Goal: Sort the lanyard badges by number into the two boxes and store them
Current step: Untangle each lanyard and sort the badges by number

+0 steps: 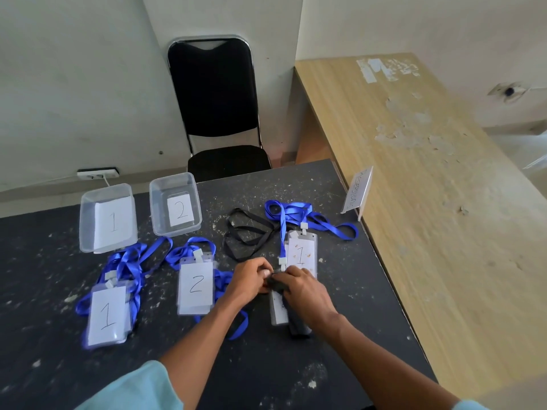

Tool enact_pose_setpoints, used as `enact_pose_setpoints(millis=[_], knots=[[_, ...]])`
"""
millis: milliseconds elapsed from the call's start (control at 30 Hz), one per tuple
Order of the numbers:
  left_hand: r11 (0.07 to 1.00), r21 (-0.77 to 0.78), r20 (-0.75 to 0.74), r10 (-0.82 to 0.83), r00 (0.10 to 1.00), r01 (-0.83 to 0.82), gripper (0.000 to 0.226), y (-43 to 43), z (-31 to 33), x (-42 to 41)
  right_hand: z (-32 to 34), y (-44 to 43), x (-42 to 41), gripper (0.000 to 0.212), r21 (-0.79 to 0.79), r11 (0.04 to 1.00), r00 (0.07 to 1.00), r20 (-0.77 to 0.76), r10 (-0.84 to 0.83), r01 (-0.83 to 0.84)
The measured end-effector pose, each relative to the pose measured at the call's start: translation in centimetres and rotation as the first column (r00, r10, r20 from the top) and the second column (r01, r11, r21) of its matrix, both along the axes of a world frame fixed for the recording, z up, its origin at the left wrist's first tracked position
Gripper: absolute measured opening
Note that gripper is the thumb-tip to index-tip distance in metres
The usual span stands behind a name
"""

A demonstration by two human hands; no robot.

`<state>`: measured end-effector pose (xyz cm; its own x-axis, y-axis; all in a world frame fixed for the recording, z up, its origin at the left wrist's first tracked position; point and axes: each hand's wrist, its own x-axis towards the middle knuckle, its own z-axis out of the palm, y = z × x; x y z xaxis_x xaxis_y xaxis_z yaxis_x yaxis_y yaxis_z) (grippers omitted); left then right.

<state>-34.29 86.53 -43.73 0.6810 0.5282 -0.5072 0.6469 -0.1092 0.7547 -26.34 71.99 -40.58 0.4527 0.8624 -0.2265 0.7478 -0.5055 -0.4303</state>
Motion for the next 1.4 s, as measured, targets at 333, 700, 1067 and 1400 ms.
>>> enact_pose_setpoints(millis=[333, 700, 1067, 1400], knots=[[0.998, -0.048, 0.002, 0.035, 0.999, -0.035, 0.016, -0.1, 0.1, 0.0, -0.1, -5.8, 0.8, 0.032, -0.046, 0.958, 0.950, -0.149, 0.273, -0.283], [0.995, -0.100, 0.010, 0.034, 0.999, -0.032, 0.019, -0.2, 0.9, -0.2, 0.2, -7.1, -0.8, 0.025, -0.114, 0.970, 0.970, -0.140, 0.198, -0.214], [0.918, -0.372, 0.039, 0.162, 0.986, -0.136, 0.020, -1.1, 2.3, -0.4, 2.3, -4.3, 0.1, 0.049, 0.010, 0.893, 0.754, -0.540, -0.374, 0.450], [0.932, -0.356, -0.031, 0.056, 0.998, -0.063, 0.017, -0.3, 3.3, -1.3, 1.3, -2.3, 0.1, 0.034, -0.028, 0.918, 0.828, -0.421, -0.369, 0.395]])
